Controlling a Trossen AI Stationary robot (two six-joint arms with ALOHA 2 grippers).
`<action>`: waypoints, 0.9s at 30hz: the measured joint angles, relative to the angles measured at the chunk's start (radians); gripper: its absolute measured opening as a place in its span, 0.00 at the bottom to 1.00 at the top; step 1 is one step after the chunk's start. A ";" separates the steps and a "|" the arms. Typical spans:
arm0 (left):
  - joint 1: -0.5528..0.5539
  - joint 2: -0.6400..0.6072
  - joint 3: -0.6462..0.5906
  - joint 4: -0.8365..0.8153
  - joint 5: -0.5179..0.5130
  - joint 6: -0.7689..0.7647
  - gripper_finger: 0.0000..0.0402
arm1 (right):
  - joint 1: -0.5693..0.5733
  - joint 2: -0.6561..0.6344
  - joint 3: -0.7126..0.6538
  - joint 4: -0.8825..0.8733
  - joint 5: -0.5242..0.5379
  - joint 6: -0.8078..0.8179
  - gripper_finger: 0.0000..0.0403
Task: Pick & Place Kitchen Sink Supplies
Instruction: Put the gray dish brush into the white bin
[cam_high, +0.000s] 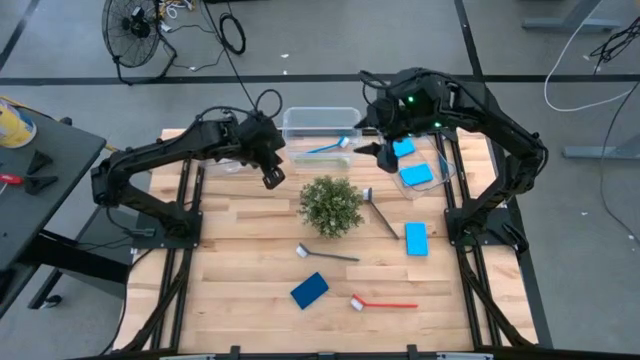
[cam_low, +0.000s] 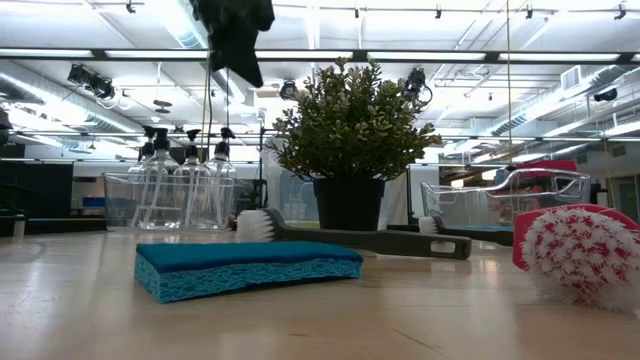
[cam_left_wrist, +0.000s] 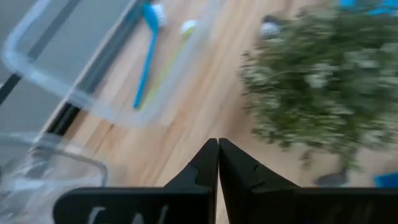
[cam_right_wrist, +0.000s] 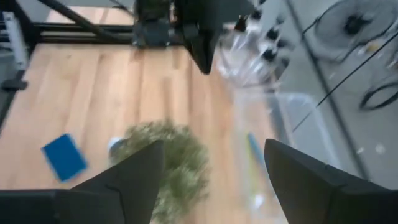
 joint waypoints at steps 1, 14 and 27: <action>-0.009 0.000 0.004 0.000 0.013 0.001 0.05 | 0.000 -0.004 0.000 -0.022 -0.009 0.016 0.69; -0.118 0.000 0.023 0.000 0.131 0.001 0.05 | 0.070 -0.016 -0.003 -0.309 -0.013 0.082 0.69; -0.203 0.000 0.023 0.040 0.132 -0.036 0.31 | 0.197 -0.066 -0.254 -0.304 0.051 0.305 0.69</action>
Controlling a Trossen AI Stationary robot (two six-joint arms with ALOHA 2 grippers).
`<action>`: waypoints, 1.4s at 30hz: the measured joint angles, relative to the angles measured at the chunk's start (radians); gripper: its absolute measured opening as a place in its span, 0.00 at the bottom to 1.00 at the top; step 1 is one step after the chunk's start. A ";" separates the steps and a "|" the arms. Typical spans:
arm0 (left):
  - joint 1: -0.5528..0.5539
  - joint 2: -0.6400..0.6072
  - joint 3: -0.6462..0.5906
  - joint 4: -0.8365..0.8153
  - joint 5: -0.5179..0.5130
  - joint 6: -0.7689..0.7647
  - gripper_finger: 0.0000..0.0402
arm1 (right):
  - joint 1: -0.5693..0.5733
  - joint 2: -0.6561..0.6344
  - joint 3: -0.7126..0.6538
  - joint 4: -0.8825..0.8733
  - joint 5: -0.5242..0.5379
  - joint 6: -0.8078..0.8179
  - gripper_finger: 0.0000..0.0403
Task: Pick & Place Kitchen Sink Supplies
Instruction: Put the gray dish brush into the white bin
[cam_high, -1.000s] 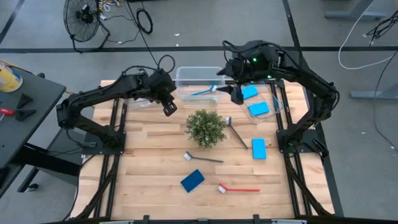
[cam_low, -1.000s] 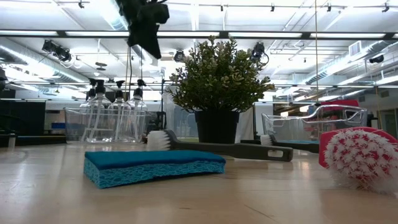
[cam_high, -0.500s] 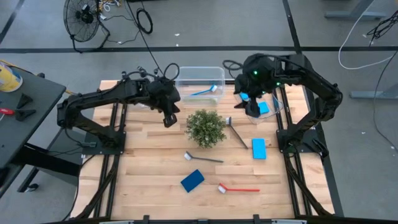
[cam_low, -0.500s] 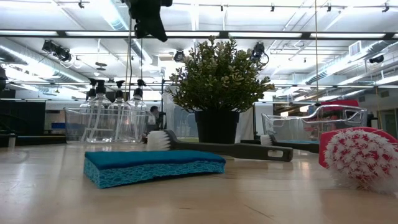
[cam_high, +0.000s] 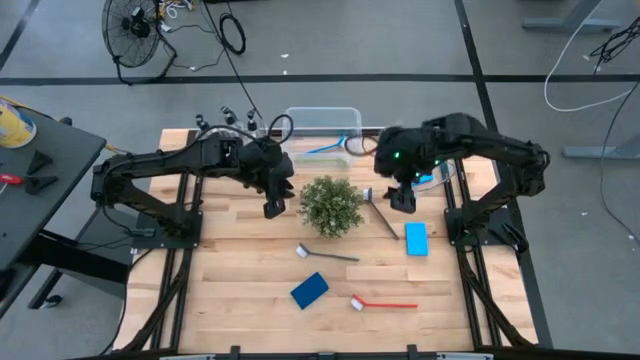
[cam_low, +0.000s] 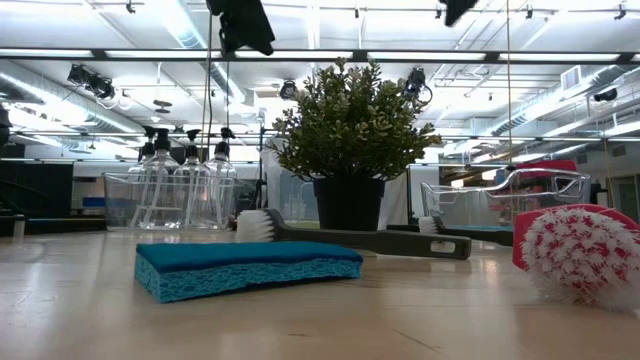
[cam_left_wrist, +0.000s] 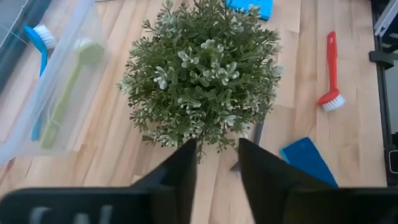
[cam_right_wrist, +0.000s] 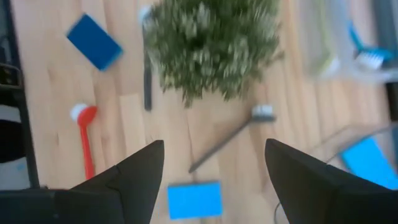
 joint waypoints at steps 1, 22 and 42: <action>-0.002 0.000 0.000 0.000 0.000 -0.001 0.35 | 0.010 -0.006 -0.030 0.003 0.006 0.017 0.69; -0.002 -0.027 0.001 0.048 0.037 -0.029 0.72 | 0.188 -0.073 -0.618 0.303 0.172 0.449 0.69; 0.066 -0.053 0.165 0.128 -0.029 -0.004 0.72 | 0.231 -0.101 -1.028 0.729 0.372 0.736 0.69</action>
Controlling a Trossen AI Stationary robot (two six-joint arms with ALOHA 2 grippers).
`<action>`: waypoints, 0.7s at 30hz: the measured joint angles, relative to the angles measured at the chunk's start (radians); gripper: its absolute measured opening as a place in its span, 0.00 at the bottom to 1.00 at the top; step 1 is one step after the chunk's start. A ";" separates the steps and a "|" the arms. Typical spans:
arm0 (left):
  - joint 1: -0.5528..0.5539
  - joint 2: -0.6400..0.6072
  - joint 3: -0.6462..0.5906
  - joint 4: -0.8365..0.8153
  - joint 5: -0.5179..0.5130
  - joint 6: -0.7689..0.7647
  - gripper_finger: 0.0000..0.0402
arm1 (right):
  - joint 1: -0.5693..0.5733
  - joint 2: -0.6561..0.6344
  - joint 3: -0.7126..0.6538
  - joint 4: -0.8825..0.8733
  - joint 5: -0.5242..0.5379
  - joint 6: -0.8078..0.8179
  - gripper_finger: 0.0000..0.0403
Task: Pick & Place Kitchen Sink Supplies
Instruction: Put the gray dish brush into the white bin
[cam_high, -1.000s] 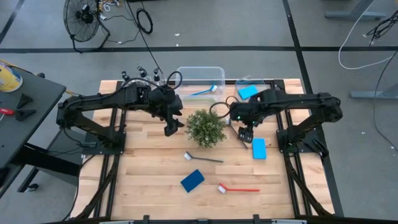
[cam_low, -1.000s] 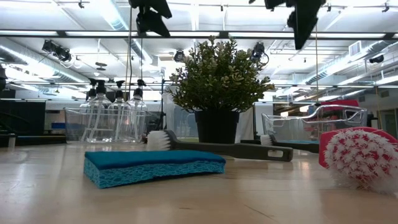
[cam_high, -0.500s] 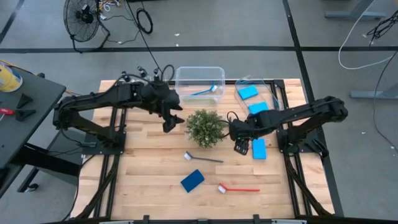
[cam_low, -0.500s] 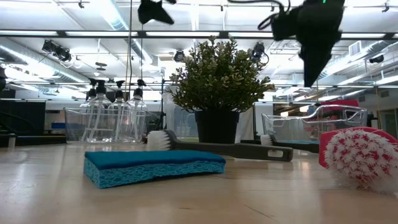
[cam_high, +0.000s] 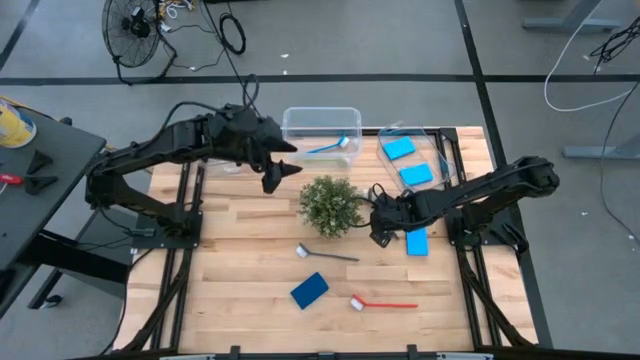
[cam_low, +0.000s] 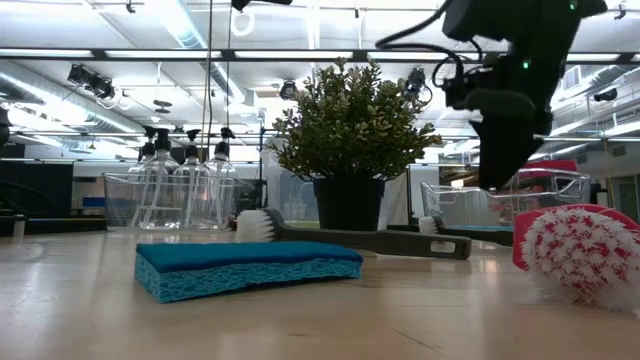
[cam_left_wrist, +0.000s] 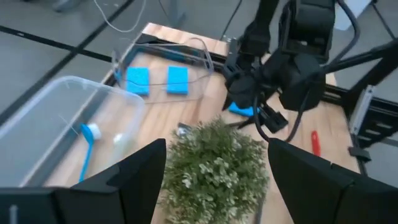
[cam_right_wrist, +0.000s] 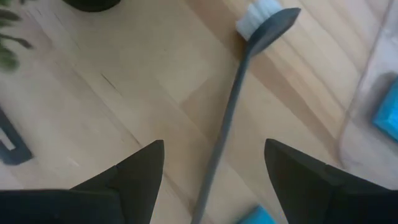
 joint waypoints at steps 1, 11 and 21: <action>0.000 0.000 0.003 -0.001 -0.006 0.004 0.72 | 0.000 0.000 -0.015 0.023 0.000 0.000 0.69; 0.000 0.001 0.009 -0.001 -0.016 -0.003 0.72 | 0.004 0.000 -0.168 0.220 -0.011 0.091 0.69; 0.000 0.001 0.009 0.035 -0.030 -0.004 0.72 | 0.004 0.000 -0.251 0.327 -0.059 0.123 0.67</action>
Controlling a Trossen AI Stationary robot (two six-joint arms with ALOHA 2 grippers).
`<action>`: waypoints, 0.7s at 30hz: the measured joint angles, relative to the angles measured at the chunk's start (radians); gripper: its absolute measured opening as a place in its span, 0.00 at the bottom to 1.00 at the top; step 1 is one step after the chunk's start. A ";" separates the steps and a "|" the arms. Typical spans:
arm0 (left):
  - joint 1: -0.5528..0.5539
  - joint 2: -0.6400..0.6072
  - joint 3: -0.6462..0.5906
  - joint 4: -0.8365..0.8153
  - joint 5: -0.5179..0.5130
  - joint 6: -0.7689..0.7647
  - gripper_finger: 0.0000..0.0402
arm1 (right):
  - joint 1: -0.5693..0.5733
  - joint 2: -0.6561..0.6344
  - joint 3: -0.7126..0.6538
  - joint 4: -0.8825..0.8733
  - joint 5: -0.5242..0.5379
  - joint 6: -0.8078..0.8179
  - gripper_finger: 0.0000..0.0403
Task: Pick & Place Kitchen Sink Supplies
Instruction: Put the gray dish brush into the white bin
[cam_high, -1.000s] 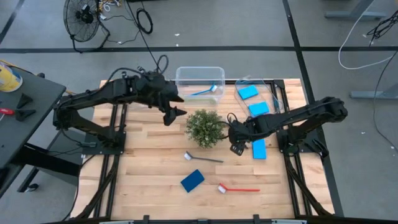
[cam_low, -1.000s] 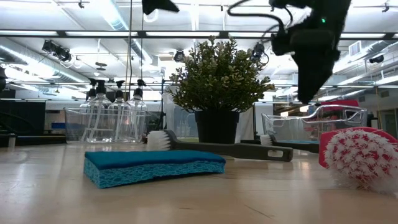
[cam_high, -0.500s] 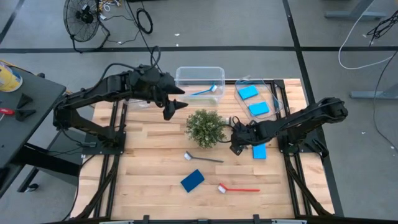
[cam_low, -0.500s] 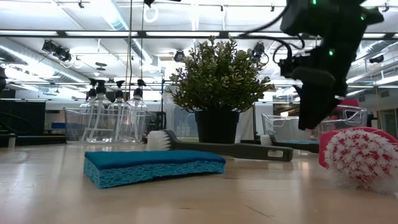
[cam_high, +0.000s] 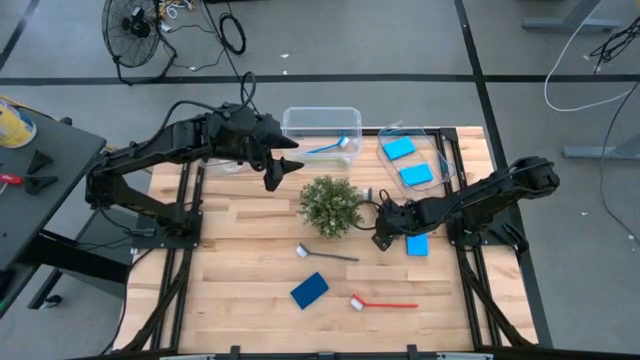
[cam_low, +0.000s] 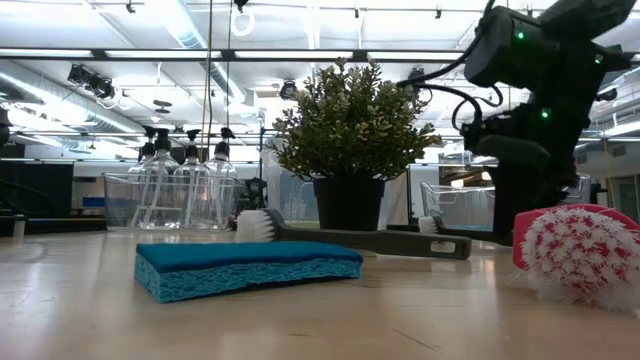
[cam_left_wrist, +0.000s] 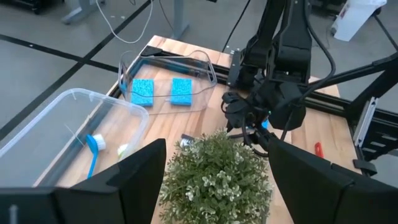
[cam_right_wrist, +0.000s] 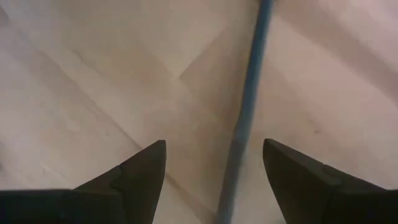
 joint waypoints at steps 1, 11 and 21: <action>0.000 0.000 0.000 0.000 0.000 0.000 0.72 | 0.000 0.000 -0.011 0.018 -0.016 0.001 0.66; 0.000 0.000 0.000 0.001 -0.026 -0.008 0.72 | -0.001 0.000 -0.050 0.072 -0.059 0.013 0.39; 0.000 0.000 0.000 0.001 -0.026 -0.008 0.72 | -0.001 0.000 -0.050 0.079 -0.087 0.012 0.07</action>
